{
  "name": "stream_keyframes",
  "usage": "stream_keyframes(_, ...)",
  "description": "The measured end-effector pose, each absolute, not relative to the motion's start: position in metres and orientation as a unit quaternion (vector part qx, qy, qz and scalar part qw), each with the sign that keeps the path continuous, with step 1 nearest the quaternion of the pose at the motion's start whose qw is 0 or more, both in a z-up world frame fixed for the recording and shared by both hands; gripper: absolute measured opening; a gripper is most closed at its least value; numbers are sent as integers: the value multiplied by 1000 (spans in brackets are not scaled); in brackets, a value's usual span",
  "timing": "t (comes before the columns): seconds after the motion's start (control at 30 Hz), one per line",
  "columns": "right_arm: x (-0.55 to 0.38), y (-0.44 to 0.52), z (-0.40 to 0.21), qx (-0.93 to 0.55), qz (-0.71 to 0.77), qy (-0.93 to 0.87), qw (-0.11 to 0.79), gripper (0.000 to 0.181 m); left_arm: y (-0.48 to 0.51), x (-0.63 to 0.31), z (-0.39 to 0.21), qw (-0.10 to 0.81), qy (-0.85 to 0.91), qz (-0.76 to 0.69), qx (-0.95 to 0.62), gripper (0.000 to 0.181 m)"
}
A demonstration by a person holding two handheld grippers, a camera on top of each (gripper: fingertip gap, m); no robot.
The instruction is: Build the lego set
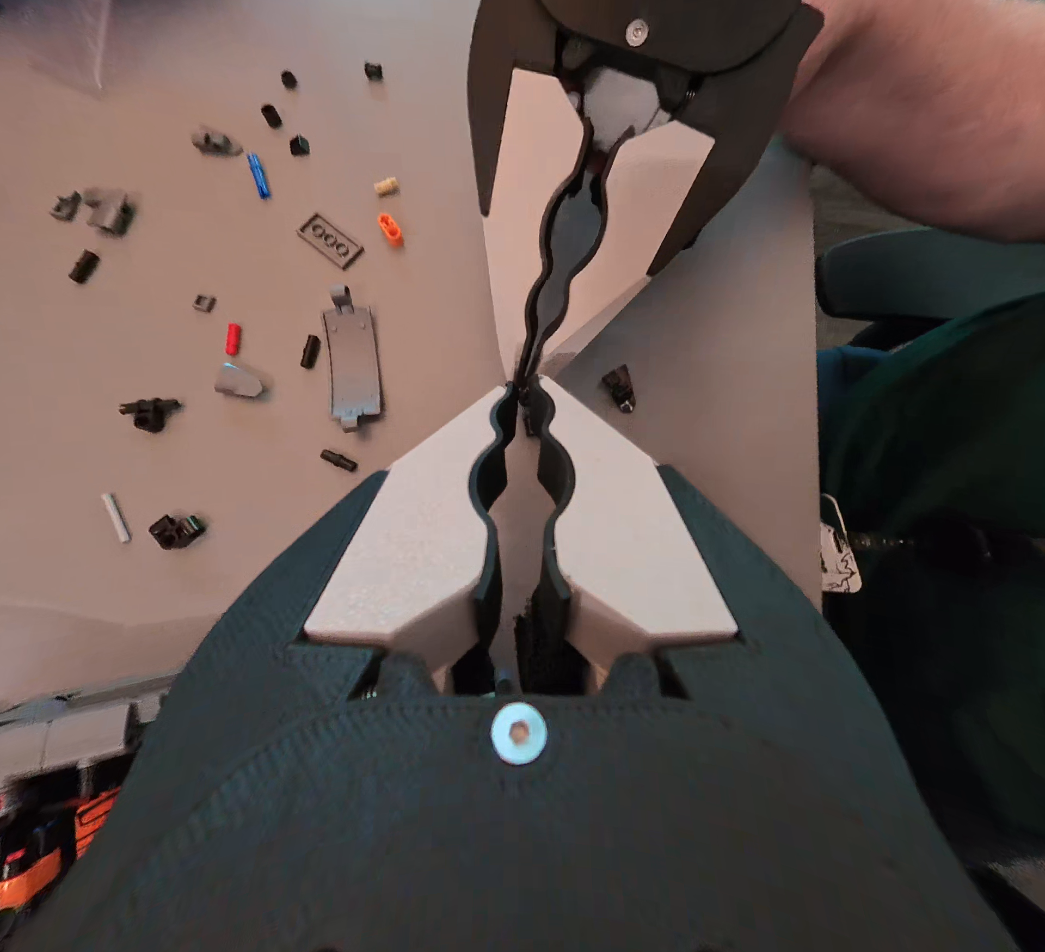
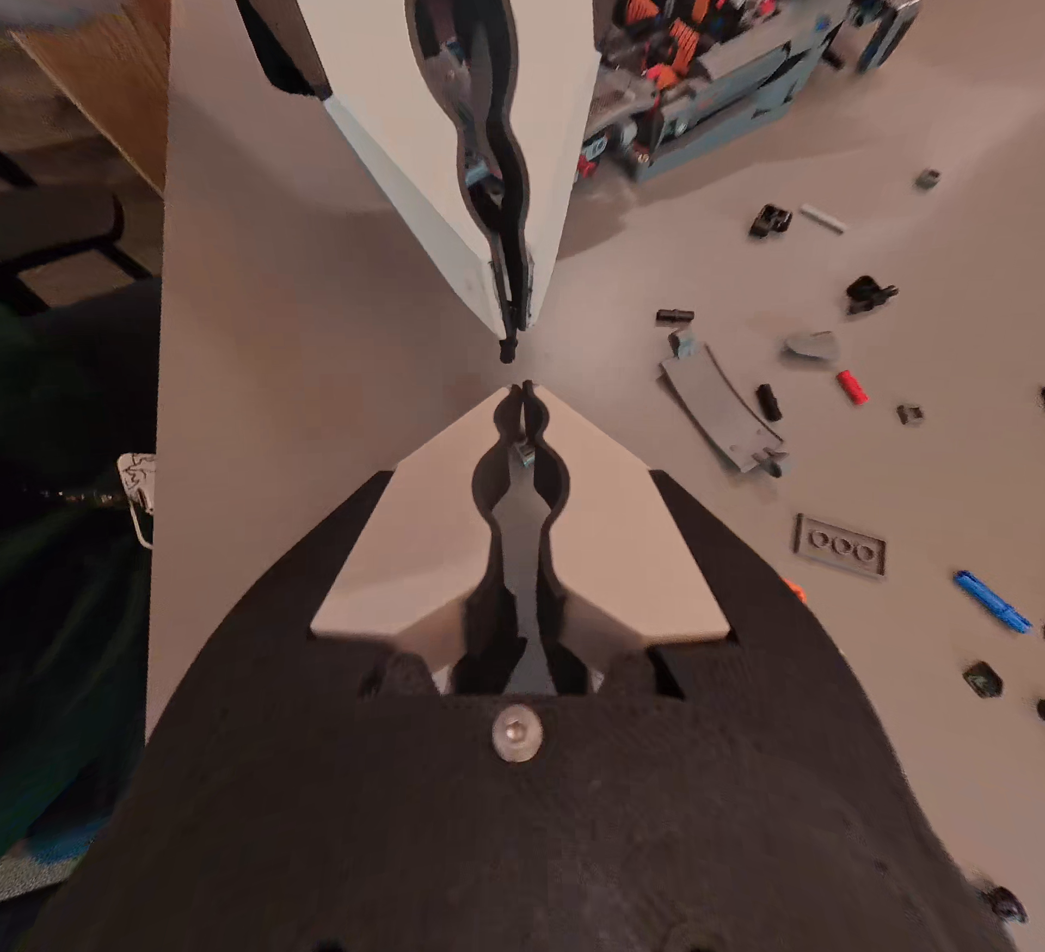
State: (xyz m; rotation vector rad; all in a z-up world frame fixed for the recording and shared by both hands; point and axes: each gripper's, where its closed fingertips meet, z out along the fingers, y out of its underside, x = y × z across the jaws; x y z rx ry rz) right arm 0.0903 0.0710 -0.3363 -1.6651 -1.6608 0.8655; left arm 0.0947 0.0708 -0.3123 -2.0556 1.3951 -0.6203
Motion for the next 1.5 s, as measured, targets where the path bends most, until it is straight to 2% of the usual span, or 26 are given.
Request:
stream_keyframes(0.53,93,67,-362,-623,292,-669,282,0,60,99,-354,214,550,-193,-783,1)
stream_keyframes(0.97,96,63,-362,-621,287,-672,284,0,62,103,-350,244,538,-203,-781,1)
stream_keyframes(1.2,97,59,-350,-633,305,-646,297,12,66,107,-332,284,502,-255,-776,1)
stream_keyframes(1.5,92,61,-338,-653,346,-599,307,2,65,109,-326,287,489,-274,-777,1)
